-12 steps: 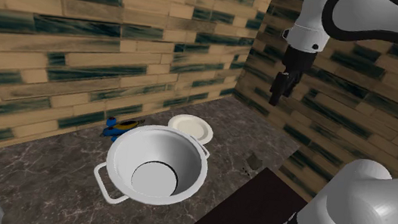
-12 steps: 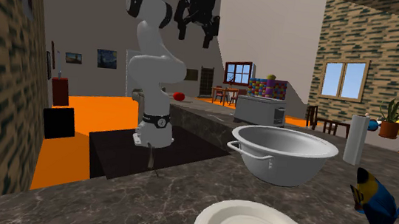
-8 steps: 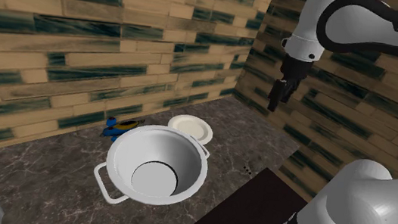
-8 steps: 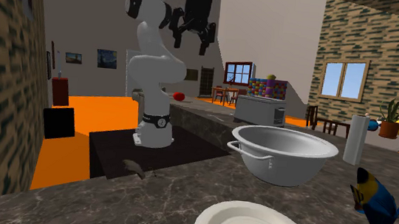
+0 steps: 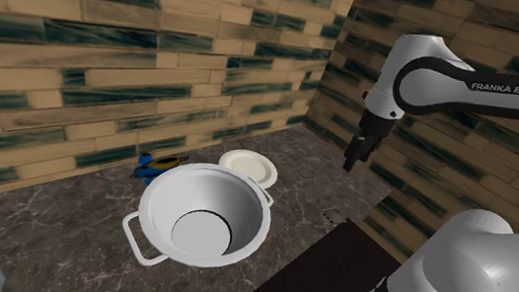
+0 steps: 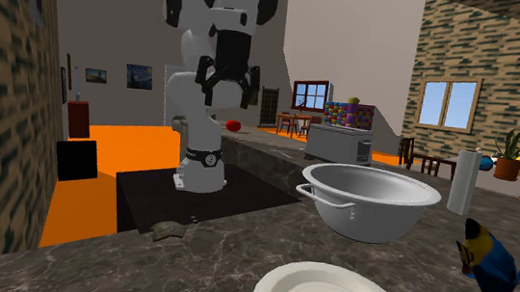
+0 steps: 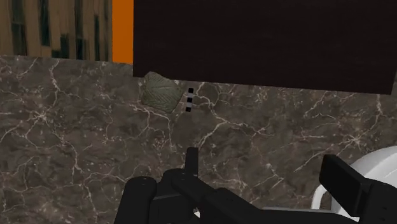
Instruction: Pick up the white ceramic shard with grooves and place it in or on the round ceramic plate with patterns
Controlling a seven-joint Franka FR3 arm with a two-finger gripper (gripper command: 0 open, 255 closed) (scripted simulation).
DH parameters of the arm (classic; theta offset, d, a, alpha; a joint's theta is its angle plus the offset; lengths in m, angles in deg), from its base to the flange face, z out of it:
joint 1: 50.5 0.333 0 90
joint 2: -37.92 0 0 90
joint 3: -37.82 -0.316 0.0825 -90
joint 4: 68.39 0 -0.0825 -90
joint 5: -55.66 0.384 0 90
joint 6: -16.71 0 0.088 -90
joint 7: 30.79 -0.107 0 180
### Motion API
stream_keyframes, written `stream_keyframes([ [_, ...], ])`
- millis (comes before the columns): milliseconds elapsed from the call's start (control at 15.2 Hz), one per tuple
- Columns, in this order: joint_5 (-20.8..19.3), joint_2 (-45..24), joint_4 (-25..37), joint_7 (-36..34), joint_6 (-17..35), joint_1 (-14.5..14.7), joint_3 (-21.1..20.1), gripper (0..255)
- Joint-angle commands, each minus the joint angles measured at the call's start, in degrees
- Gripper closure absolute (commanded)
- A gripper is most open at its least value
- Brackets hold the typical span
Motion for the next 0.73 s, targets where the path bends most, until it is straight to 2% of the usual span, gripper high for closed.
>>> stream_keyframes([
  [0,-0.43,-0.8,-3.06,0.82,3.9,-0.84,1.77,0],
  [330,-1.87,-5.36,-9.37,3.6,14.46,-3.19,6.8,0],
  [660,-2.6,-14.14,-13.59,7.27,26.88,-4.82,12.37,0],
])
